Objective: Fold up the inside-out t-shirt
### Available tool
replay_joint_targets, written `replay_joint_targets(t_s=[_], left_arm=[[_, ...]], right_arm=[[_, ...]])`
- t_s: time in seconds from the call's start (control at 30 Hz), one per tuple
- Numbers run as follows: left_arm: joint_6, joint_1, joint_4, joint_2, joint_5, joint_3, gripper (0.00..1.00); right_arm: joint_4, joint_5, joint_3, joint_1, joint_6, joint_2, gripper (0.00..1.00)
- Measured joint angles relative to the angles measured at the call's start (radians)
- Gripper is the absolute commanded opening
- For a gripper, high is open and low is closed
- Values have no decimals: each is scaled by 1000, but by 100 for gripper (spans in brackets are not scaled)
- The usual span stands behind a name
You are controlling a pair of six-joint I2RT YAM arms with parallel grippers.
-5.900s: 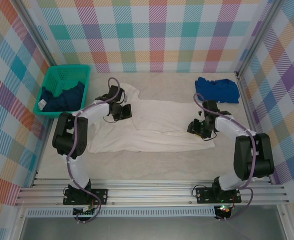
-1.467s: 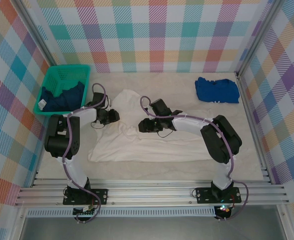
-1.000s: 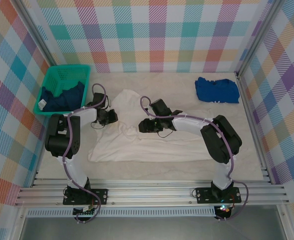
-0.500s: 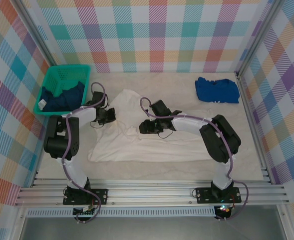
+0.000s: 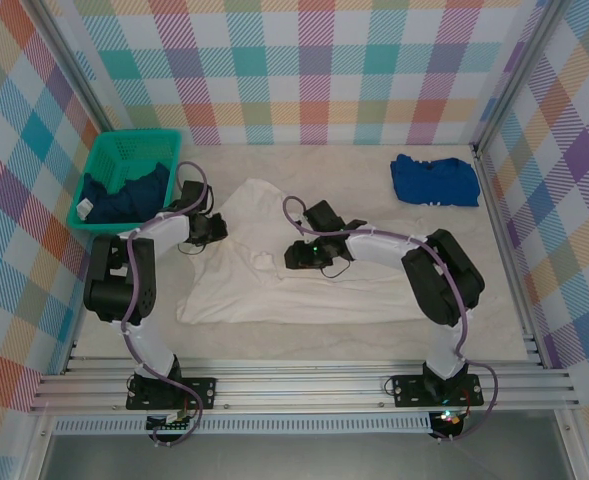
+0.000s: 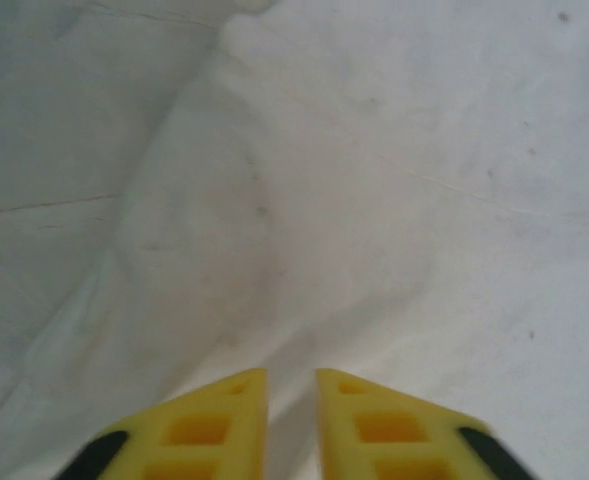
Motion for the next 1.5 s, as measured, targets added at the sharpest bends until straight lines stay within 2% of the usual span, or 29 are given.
replay_joint_targets(t_s=[0.1,0.17,0.3,0.4,0.5,0.63,0.87,1.0,1.07,1.23,1.37,1.5], left_arm=[[-31,0,6,-61,-26,-41,44],[-58,-7,16,-148,-15,-96,46],[-125,-51,40,-321,62,-196,47],[-163,-108,51,-369,113,-274,48],[-190,-129,18,-399,146,-386,48],[-207,-129,-73,-421,148,-480,49],[-250,-129,-157,-568,149,-577,50],[-276,-129,-206,-689,129,-590,56],[-277,-129,-205,-713,99,-561,61],[-253,-122,-92,-611,12,-384,67],[-223,-95,19,-389,-12,-174,68],[-192,-84,59,-217,-30,-23,68]], right_arm=[[-60,49,-49,-35,-19,-77,44],[-108,81,-90,-84,-32,-151,45],[-188,124,-164,-265,-36,-273,45],[-235,143,-236,-415,-29,-310,44],[-287,146,-329,-514,-18,-322,43],[-329,109,-386,-567,-10,-334,43],[-346,55,-481,-579,26,-429,41],[-407,66,-497,-579,26,-494,46],[-420,104,-465,-580,14,-513,52],[-348,200,-306,-655,-34,-475,58],[-286,242,-161,-760,-57,-317,59],[-261,277,-71,-806,-69,-182,57]])
